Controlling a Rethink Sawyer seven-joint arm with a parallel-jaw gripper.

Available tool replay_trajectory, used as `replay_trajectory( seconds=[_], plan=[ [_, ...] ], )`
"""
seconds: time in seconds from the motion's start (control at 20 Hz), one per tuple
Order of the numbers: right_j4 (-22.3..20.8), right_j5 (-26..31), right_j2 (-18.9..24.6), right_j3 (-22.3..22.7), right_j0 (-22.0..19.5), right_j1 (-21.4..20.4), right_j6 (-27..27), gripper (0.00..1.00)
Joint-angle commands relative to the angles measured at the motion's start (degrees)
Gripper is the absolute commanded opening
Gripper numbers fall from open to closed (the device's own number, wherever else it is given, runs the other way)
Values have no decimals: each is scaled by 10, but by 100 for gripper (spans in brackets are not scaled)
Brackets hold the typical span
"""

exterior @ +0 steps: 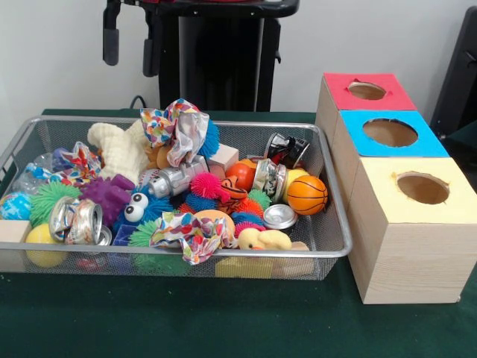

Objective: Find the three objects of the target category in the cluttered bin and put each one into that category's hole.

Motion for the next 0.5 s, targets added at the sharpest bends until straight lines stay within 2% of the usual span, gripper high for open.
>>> replay_trajectory(
  seconds=[0.05, 0.25, 0.5],
  plan=[
    [-25, 140, 84, -2, -55, 10, -195, 100],
    [-43, 118, 89, -2, -61, 28, -181, 100],
    [-64, 84, 98, 43, -90, 26, -183, 100]
  ],
)
